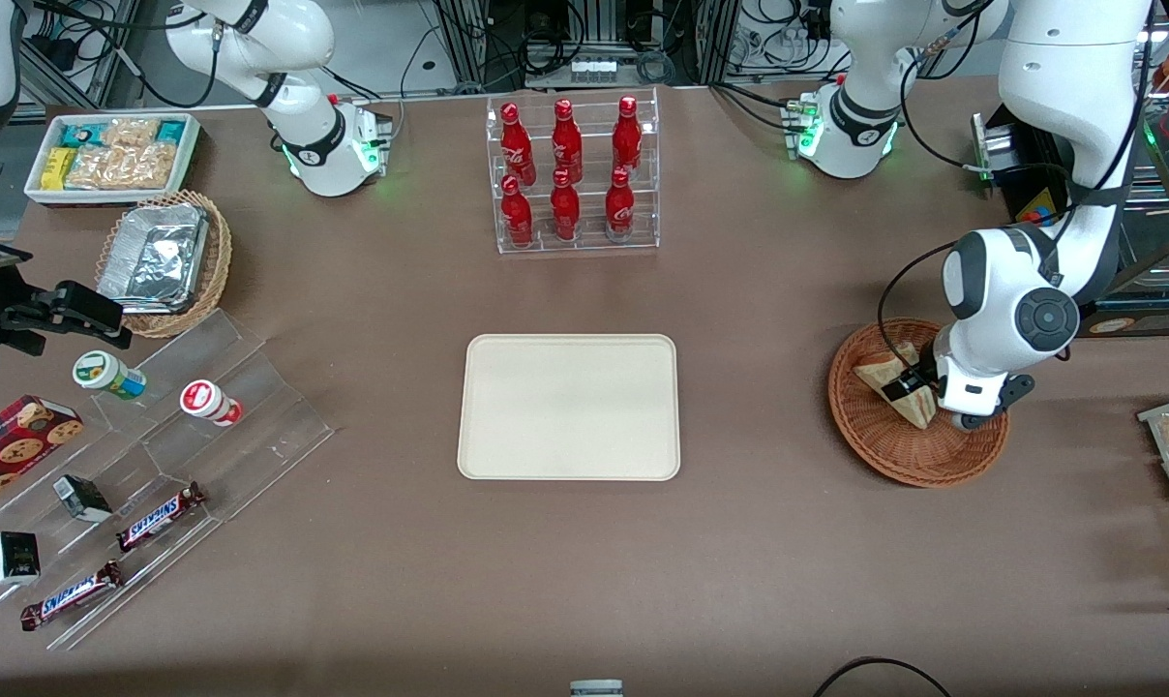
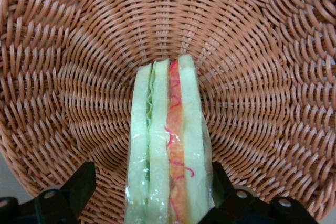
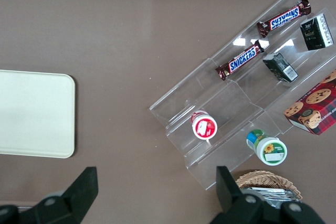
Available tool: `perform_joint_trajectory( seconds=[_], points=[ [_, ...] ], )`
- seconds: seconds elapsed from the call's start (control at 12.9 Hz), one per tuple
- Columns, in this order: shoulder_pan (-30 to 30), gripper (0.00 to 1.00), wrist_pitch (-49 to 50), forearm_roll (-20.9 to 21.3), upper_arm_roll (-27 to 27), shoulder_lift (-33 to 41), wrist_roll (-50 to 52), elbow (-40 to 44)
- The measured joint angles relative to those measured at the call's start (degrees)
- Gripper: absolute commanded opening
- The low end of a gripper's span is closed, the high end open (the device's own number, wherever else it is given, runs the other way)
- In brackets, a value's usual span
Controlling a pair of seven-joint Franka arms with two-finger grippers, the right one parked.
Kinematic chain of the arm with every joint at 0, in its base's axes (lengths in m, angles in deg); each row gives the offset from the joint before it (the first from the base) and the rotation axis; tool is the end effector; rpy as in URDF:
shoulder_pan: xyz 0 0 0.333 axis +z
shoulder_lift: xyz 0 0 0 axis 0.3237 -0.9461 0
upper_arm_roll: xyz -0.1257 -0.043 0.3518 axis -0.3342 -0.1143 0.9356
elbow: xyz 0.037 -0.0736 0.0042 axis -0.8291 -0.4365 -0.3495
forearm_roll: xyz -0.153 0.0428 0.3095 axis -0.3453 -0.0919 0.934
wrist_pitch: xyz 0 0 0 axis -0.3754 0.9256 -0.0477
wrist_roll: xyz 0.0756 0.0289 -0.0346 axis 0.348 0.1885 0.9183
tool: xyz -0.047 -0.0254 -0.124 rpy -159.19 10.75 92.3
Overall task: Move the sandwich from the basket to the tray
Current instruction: 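Close the left gripper on the wrapped sandwich, then lift the sandwich and carry it with the left gripper to the tray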
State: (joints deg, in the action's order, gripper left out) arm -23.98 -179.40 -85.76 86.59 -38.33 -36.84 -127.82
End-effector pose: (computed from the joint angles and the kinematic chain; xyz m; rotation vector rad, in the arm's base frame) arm 0.5249 -0.0028 0.2952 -2.9527 -0.8398 0.2085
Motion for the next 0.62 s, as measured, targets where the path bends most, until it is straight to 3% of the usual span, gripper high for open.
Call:
perform_joint_trajectory(
  seconds=[0.31,0.54,0.62],
  points=[
    [-0.03,0.58,-0.09,-1.54,-0.01,-0.21,0.27,-0.09],
    [-0.03,0.36,-0.28,-4.80,0.00,-0.28,0.27,-0.09],
    [-0.03,0.34,-0.27,-4.91,0.00,-0.25,0.27,-0.06]
  ],
)
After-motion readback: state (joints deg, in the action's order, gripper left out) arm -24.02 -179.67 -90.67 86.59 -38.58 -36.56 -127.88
